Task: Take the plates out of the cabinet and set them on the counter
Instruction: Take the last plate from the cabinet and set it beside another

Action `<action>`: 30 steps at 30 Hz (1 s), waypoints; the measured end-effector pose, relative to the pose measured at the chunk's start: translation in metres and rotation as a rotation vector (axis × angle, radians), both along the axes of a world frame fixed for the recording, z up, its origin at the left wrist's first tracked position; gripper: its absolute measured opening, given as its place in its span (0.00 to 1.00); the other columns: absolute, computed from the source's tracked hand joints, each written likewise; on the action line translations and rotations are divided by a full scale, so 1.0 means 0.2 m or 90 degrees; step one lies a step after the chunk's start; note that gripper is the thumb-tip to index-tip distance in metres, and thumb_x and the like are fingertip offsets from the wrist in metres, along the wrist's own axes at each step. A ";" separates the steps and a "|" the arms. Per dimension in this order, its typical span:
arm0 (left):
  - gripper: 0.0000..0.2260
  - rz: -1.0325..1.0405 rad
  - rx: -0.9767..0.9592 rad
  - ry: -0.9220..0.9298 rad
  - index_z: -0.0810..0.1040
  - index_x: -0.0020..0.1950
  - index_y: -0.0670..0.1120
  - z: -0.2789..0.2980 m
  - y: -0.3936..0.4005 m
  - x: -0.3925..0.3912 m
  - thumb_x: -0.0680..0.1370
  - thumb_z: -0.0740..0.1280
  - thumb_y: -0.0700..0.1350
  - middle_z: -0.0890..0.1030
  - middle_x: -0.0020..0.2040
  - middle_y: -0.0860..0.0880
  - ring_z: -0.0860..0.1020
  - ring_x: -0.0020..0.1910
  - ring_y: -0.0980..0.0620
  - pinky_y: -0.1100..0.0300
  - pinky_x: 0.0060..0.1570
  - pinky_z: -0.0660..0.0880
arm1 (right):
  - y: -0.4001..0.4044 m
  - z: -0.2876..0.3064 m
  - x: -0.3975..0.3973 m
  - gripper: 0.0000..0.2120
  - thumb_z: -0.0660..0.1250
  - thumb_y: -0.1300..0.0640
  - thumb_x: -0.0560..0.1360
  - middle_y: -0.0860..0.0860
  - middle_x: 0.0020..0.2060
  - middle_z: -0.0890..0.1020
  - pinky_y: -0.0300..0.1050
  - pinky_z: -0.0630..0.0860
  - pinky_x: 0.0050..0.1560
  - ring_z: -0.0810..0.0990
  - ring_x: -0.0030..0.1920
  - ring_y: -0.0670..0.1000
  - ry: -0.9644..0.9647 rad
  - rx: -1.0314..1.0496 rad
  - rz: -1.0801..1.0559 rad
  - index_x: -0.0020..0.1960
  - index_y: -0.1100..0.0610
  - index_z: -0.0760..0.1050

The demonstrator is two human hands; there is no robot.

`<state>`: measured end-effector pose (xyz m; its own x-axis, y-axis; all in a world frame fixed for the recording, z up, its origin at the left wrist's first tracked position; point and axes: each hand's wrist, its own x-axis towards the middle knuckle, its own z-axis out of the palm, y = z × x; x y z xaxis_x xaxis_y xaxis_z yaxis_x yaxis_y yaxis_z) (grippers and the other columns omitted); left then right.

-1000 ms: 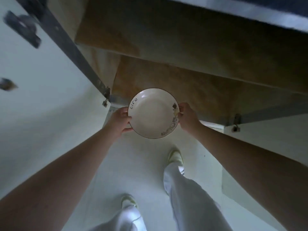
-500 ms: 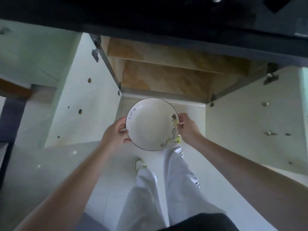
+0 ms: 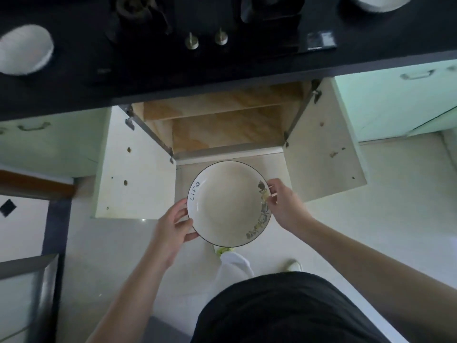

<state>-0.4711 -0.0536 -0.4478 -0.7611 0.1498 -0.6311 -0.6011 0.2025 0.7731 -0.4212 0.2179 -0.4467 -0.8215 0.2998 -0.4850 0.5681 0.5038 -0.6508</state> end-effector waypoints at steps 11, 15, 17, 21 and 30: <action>0.22 -0.096 0.017 0.042 0.75 0.67 0.51 0.25 0.77 0.43 0.78 0.64 0.31 0.82 0.59 0.49 0.82 0.55 0.51 0.55 0.41 0.82 | 0.75 0.31 0.70 0.15 0.63 0.60 0.77 0.45 0.44 0.83 0.61 0.81 0.45 0.84 0.39 0.53 0.129 -0.116 -0.147 0.53 0.40 0.76; 0.21 -0.162 0.041 0.064 0.75 0.66 0.53 0.33 1.01 0.47 0.79 0.64 0.31 0.83 0.57 0.53 0.83 0.52 0.55 0.58 0.39 0.81 | 0.92 0.45 0.86 0.16 0.64 0.60 0.78 0.44 0.45 0.84 0.60 0.82 0.46 0.85 0.39 0.49 0.157 -0.136 -0.237 0.51 0.37 0.77; 0.21 -0.199 0.048 0.078 0.75 0.66 0.54 0.37 1.10 0.45 0.79 0.63 0.32 0.82 0.57 0.54 0.83 0.52 0.57 0.59 0.39 0.81 | 0.98 0.49 0.91 0.16 0.63 0.62 0.78 0.47 0.46 0.85 0.51 0.83 0.44 0.85 0.40 0.48 0.175 -0.161 -0.283 0.52 0.40 0.78; 0.23 -0.279 0.050 0.107 0.76 0.61 0.59 0.47 1.23 0.36 0.80 0.62 0.31 0.84 0.54 0.58 0.83 0.51 0.57 0.57 0.41 0.82 | 1.03 0.57 0.98 0.14 0.64 0.63 0.78 0.50 0.48 0.84 0.41 0.82 0.42 0.85 0.42 0.49 0.206 -0.205 -0.379 0.58 0.48 0.78; 0.23 -0.399 0.081 0.101 0.72 0.70 0.46 0.62 1.60 0.14 0.79 0.60 0.28 0.80 0.61 0.48 0.80 0.56 0.50 0.56 0.38 0.83 | 1.16 0.60 1.01 0.12 0.65 0.62 0.78 0.50 0.45 0.85 0.42 0.82 0.40 0.85 0.42 0.49 0.275 -0.225 -0.553 0.57 0.49 0.79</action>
<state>-0.4428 0.2668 -0.3231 -0.5878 0.6608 -0.4668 -0.2764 0.3782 0.8835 -0.2197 0.4502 -0.3272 -0.5152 0.7704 -0.3757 0.3268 -0.2286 -0.9170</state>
